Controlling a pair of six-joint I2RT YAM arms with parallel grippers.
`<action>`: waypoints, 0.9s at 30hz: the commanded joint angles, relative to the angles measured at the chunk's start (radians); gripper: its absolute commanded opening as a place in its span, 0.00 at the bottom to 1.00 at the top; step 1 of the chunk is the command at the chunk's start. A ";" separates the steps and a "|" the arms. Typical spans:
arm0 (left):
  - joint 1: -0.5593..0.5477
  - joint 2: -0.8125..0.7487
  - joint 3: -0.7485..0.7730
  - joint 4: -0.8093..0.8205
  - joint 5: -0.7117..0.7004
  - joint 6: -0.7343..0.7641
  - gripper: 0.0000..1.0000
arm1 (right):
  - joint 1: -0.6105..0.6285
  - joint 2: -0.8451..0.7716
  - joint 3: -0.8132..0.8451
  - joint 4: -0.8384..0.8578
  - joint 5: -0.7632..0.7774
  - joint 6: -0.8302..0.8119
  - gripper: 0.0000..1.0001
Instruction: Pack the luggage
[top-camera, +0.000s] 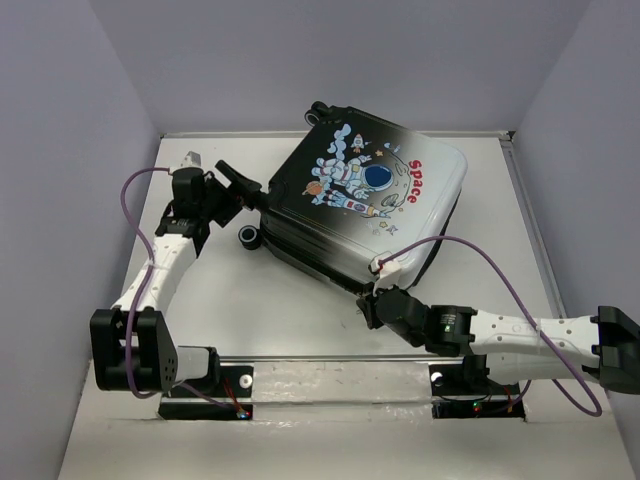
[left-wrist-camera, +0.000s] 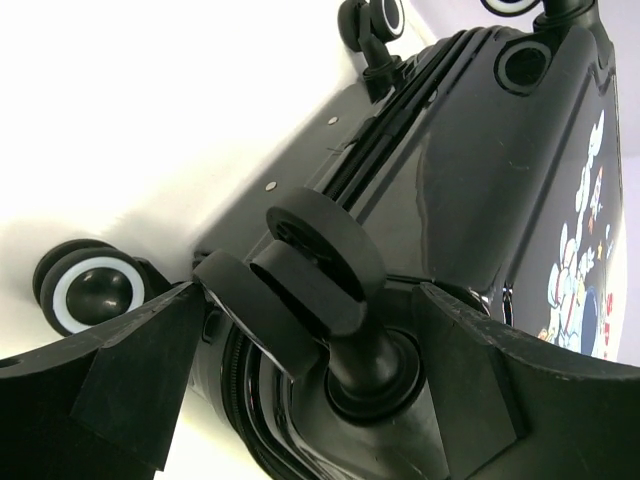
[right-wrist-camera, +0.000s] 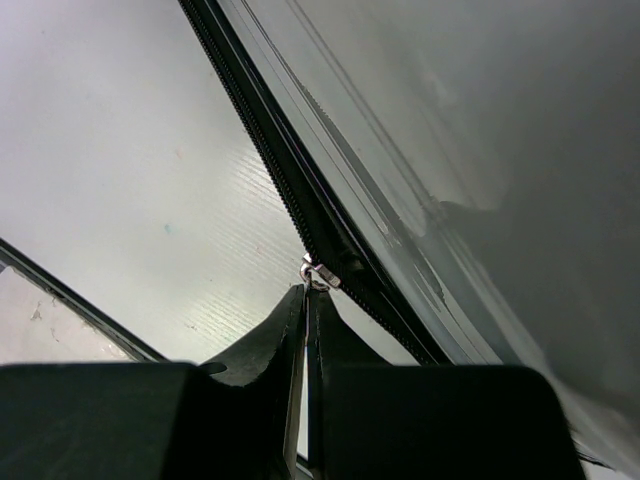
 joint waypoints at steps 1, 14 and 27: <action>-0.006 0.016 0.043 0.085 -0.006 -0.030 0.94 | 0.014 0.005 0.008 0.134 -0.146 0.047 0.07; -0.008 0.076 0.071 0.160 0.035 -0.136 0.88 | 0.014 -0.002 -0.015 0.143 -0.152 0.056 0.07; -0.006 0.131 0.092 0.195 0.040 -0.191 0.44 | 0.014 0.010 -0.019 0.153 -0.139 0.053 0.07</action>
